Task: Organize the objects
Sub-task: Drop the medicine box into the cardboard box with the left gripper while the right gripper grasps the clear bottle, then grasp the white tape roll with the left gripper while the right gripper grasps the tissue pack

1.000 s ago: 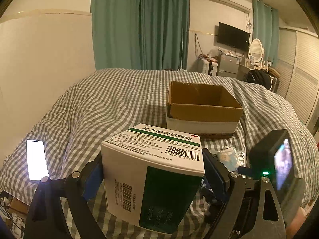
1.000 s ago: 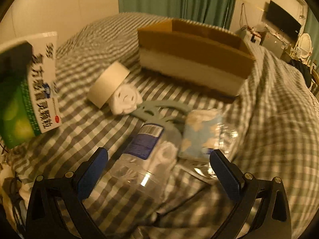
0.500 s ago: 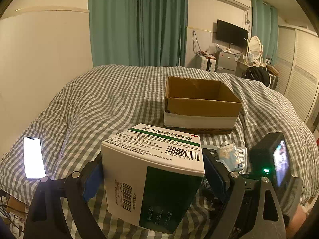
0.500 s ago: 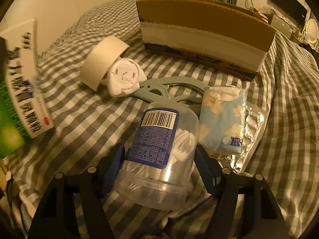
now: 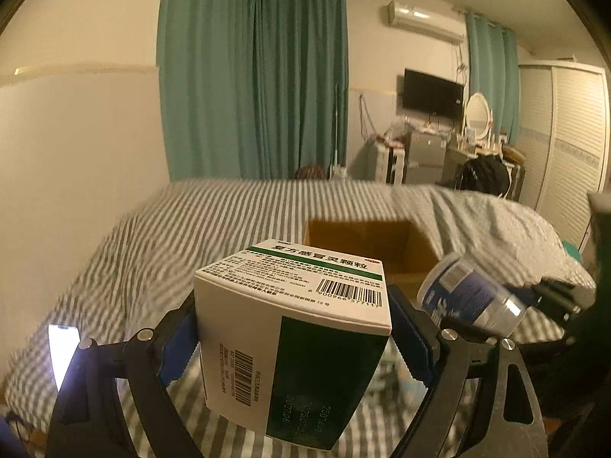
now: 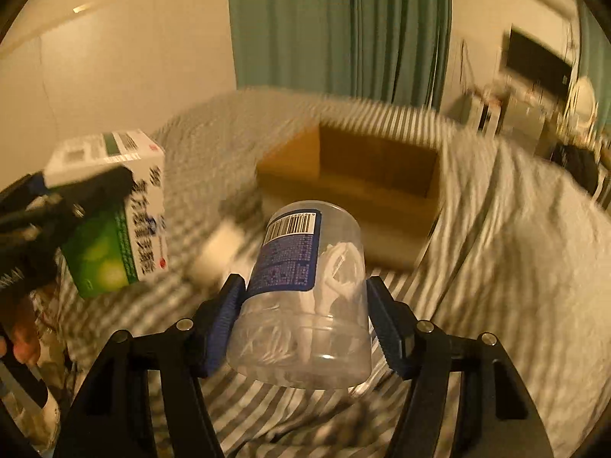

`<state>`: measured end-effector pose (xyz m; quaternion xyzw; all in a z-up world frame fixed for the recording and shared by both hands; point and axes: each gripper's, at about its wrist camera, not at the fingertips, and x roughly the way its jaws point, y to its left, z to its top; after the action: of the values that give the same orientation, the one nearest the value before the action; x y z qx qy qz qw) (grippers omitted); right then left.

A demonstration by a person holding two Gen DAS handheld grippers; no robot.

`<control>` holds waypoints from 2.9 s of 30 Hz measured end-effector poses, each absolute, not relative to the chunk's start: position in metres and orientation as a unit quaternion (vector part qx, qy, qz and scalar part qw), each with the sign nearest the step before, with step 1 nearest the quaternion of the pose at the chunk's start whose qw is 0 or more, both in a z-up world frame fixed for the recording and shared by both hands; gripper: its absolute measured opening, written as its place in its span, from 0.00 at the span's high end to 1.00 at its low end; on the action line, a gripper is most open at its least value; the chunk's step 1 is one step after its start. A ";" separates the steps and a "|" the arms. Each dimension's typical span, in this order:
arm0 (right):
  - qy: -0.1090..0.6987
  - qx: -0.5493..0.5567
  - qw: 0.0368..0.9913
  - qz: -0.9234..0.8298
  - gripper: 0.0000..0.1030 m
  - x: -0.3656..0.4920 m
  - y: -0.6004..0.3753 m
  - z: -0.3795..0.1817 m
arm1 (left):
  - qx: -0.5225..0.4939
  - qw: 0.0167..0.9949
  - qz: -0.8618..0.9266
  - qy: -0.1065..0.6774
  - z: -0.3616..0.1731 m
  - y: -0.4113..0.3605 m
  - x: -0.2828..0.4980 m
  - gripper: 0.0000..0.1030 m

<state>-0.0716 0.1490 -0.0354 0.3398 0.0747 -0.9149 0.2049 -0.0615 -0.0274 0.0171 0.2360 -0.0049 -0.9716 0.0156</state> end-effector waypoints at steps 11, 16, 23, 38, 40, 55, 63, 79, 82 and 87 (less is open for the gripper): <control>0.067 0.259 0.188 -0.945 0.38 -0.153 0.158 0.067 | 0.197 0.004 -0.980 0.005 0.065 -0.007 -0.163 0.12; 0.063 0.261 0.175 -0.947 0.38 -0.204 0.153 0.077 | 0.218 -0.001 -0.976 0.013 0.050 -0.005 -0.227 0.12; 0.041 0.318 0.167 -0.933 0.38 -0.293 0.156 0.038 | 0.269 -0.016 -0.963 0.015 -0.008 0.004 -0.297 0.12; -0.035 0.359 0.161 -0.919 0.14 -0.334 0.190 -0.025 | 0.317 -0.034 -0.948 0.008 -0.049 0.008 -0.310 0.03; -0.038 0.342 0.157 -0.926 0.12 -0.325 0.197 -0.012 | 0.306 -0.028 -0.952 -0.003 -0.041 0.008 -0.301 0.00; 0.052 0.292 0.118 -0.948 0.12 -0.202 0.198 0.033 | 0.316 0.035 -0.947 -0.043 -0.044 -0.021 -0.178 0.00; 0.062 0.369 0.115 -0.920 0.12 -0.160 0.175 -0.063 | 0.379 0.051 -0.923 -0.031 -0.119 -0.027 -0.140 0.00; 0.119 0.481 0.144 -0.857 0.18 -0.143 0.149 -0.148 | 0.431 0.004 -0.903 -0.001 -0.158 -0.028 -0.139 0.00; 0.131 0.481 0.149 -0.854 0.26 -0.141 0.146 -0.152 | 0.422 -0.001 -0.906 0.011 -0.152 -0.032 -0.135 0.07; 0.129 0.480 0.162 -0.852 0.46 -0.137 0.147 -0.153 | 0.425 -0.022 -0.905 0.030 -0.148 -0.036 -0.130 0.38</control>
<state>-0.1371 0.1470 -0.1525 0.4802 0.1293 -0.8523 0.1620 -0.1304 -0.0359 -0.1476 0.4246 0.0301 -0.9046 -0.0218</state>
